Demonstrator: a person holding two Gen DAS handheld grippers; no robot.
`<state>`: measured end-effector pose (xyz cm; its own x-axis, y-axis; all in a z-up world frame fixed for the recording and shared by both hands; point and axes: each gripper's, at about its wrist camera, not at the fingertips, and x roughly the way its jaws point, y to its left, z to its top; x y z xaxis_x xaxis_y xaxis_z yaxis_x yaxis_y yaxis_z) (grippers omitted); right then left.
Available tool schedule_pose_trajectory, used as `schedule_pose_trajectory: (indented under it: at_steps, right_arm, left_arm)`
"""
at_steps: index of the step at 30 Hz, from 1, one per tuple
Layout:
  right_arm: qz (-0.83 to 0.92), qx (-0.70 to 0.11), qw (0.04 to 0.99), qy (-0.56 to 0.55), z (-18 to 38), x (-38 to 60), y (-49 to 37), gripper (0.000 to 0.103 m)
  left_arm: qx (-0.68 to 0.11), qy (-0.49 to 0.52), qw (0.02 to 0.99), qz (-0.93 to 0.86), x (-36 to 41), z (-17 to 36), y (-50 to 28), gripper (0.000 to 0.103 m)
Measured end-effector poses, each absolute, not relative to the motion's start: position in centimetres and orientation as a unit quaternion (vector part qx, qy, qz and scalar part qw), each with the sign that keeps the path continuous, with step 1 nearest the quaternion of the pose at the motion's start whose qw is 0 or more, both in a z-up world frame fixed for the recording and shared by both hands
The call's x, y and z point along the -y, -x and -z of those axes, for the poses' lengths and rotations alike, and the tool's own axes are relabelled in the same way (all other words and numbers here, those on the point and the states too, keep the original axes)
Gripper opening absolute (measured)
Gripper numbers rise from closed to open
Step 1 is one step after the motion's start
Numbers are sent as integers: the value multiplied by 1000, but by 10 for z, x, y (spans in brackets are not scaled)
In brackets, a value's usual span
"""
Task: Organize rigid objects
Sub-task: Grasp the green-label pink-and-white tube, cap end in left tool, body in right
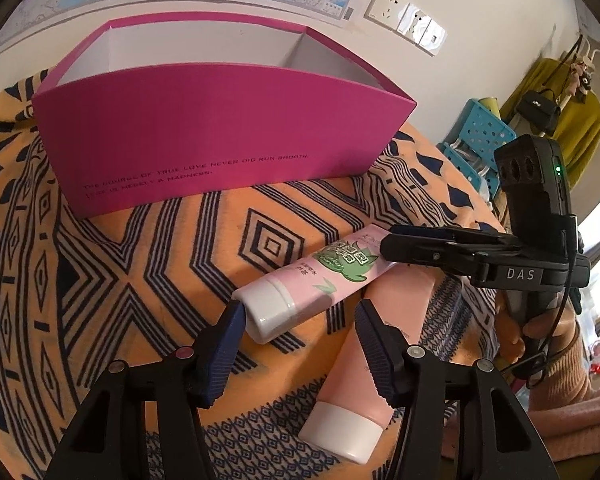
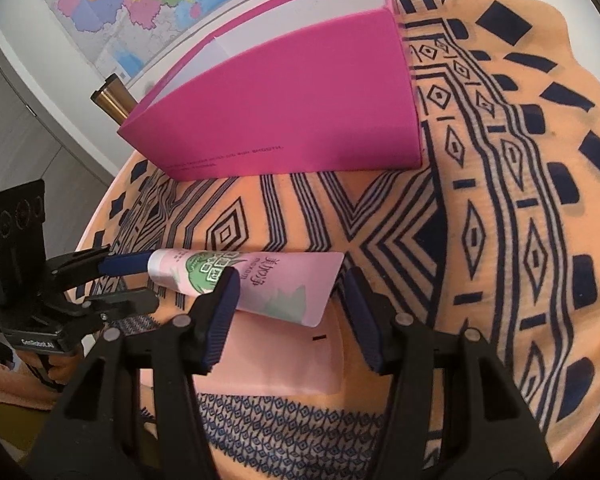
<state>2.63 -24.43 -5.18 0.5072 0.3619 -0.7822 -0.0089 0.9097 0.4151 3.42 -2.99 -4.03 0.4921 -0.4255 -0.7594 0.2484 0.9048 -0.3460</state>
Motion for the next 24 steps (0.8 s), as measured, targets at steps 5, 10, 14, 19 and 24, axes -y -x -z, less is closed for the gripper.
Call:
schedule_pose_trajectory:
  at_steps: [5,10,14,19,24]
  right_arm:
    - [-114,-483,848,-186,53,244,-27,55]
    - [-113,-483,848,-184,52,243,-27,55]
    - [-111,-483,848,-189,52,244,-27,55]
    - [-106,-479,850,-191,50,244,-25,55]
    - [-106,-467,858,-186,40,245,-22,55]
  left_arm:
    - [-467,100,857,196,31,41,-35,57]
    - [-470,102,855,195,31,42,-37,57]
    - [-469,99,856,194,32,41,-39,59]
    - [-463,97,859,195,33,38,-38,59]
    - [-454,99,863,197,32,32,-38,59]
